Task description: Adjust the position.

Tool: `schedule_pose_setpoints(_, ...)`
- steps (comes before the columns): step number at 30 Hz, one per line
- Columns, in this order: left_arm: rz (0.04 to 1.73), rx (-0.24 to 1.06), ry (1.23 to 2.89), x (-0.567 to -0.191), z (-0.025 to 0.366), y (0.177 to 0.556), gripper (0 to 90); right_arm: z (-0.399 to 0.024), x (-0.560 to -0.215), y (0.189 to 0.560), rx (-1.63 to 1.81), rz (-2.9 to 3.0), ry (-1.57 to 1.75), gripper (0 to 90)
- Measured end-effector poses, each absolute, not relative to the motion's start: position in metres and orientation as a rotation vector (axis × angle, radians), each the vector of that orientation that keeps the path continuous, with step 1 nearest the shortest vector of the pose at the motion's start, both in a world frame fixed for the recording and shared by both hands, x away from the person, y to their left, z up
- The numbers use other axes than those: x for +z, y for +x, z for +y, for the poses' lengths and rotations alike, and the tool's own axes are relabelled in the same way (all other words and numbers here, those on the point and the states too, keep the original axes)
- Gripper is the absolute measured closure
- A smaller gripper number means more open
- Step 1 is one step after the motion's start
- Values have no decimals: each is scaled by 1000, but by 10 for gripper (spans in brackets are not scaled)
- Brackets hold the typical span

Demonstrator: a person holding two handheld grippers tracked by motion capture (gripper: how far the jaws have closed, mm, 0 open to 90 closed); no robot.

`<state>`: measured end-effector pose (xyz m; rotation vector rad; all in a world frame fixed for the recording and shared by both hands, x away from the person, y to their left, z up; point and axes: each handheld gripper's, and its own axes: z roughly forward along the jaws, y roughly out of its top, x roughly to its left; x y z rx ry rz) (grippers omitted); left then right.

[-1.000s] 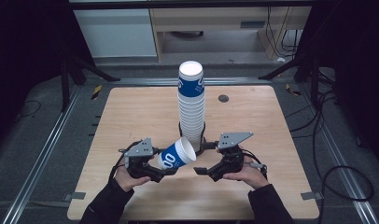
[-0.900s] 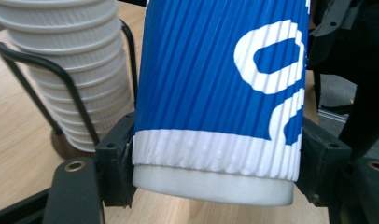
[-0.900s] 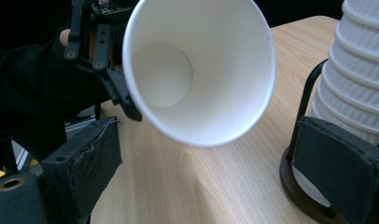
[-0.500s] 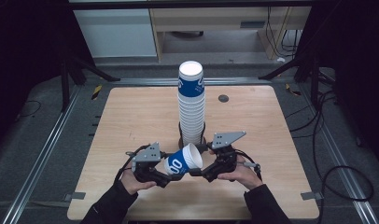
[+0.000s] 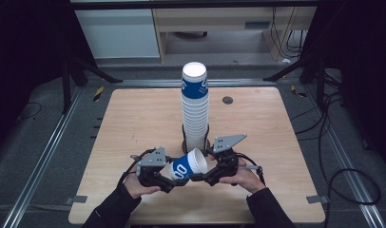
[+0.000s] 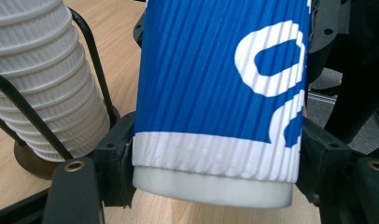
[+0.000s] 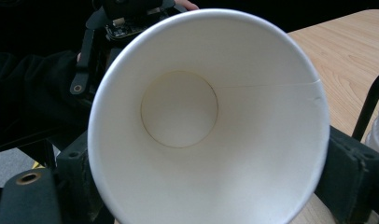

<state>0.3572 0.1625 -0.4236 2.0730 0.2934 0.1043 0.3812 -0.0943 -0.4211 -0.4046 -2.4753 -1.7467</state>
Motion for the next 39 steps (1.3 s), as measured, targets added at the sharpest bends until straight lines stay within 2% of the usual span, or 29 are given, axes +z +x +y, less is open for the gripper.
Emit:
schedule_pose_setpoints(15, 306, 112, 2077, -421, 163, 356, 252, -96, -419, 381, -1767, -2462, -400, 149)
schedule_pose_setpoints(19, 306, 113, 2087, -419, 163, 356, 198, -100, -417, 381, -1786, -2465, -411, 154)
schedule_pose_setpoints(29, 343, 120, 2112, -413, 174, 360, 160, -107, -410, 383, -1772, -2539, -421, 158)
schedule_pose_setpoints(39, 357, 120, 2218, -419, 173, 363, 119, -94, -408, 385, -1615, -2701, -369, 157)
